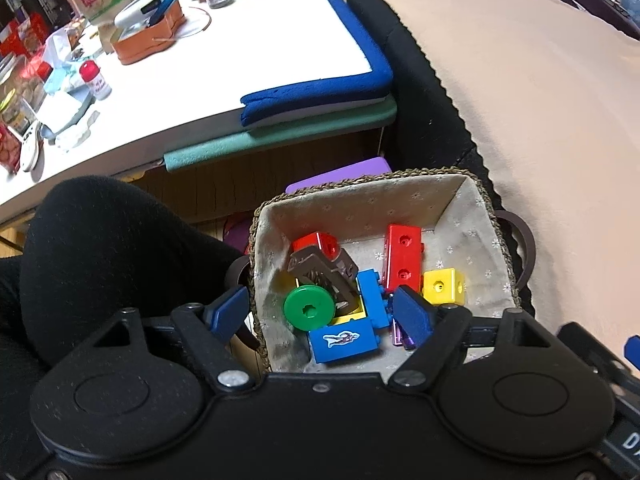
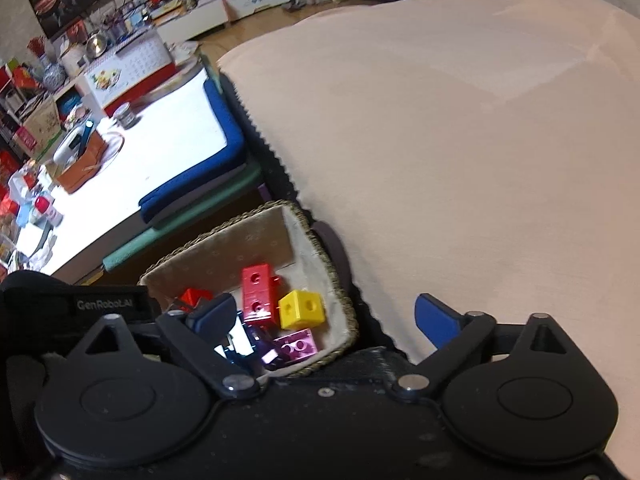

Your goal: Organize rigid objects

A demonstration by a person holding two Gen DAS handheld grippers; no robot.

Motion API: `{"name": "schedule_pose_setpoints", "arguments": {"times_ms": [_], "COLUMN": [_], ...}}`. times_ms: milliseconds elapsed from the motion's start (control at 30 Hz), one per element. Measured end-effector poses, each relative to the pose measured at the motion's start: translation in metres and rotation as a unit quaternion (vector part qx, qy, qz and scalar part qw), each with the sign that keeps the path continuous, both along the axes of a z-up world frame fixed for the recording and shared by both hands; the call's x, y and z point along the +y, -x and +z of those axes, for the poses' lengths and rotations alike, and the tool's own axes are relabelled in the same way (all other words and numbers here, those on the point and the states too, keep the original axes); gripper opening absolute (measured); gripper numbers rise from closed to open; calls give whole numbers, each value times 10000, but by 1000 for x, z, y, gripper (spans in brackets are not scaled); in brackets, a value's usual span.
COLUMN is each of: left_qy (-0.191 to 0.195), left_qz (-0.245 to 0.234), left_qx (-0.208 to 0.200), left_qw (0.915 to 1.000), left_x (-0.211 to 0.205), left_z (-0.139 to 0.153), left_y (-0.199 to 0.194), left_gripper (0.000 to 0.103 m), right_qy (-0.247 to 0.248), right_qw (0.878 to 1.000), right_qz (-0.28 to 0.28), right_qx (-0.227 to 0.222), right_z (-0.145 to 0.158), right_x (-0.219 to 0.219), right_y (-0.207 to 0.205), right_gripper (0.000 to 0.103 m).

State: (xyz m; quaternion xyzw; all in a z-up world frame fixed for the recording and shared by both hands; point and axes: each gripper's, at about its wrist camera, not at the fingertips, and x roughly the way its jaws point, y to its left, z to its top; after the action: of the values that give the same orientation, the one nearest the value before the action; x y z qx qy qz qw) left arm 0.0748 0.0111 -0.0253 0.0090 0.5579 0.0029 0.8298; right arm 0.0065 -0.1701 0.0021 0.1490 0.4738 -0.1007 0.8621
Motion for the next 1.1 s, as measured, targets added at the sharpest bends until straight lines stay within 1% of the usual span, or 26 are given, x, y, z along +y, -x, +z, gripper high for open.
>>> {"name": "schedule_pose_setpoints", "arguments": {"times_ms": [33,67,133,233,367,500,567,700,833,967,1100], "left_qy": [8,34,125,206,224,249,248,277,263,285,245], "left_qz": [-34,-70,-131,-218,-323,-388,-388,-345,-321,-359,-405], "left_qx": [-27,-58,-110,-108,33,65,37,-17,80,84,96], "left_qw": [10000,10000,9998,9995,9992,9989,9989,9990,9991,9989,9988], "left_x": [-1,-2,-5,-10,-19,-24,-25,-23,-24,-24,-26], "left_z": [1,2,3,2,-2,-3,-2,0,-2,-2,-3], "left_y": [2,3,7,12,19,26,29,31,32,36,38], "left_gripper": [77,81,85,86,87,88,93,95,95,95,95], "right_qy": [4,4,21,146,89,141,284,366,380,479,451], "right_qw": [10000,10000,9999,9997,9997,9995,9989,9986,9986,9980,9981], "right_qz": [-33,-74,-135,-185,-221,-158,-106,-29,4,3,10], "right_qx": [2,18,-18,-34,-23,215,349,369,377,422,428], "right_z": [1,1,2,4,4,0,-1,-4,-5,-6,-8], "right_x": [-2,-5,-11,-16,-23,-23,-20,-17,-17,-16,-16], "right_y": [3,6,13,20,26,27,27,29,30,30,31], "right_gripper": [98,102,103,103,103,103,103,103,103,103,103]}}
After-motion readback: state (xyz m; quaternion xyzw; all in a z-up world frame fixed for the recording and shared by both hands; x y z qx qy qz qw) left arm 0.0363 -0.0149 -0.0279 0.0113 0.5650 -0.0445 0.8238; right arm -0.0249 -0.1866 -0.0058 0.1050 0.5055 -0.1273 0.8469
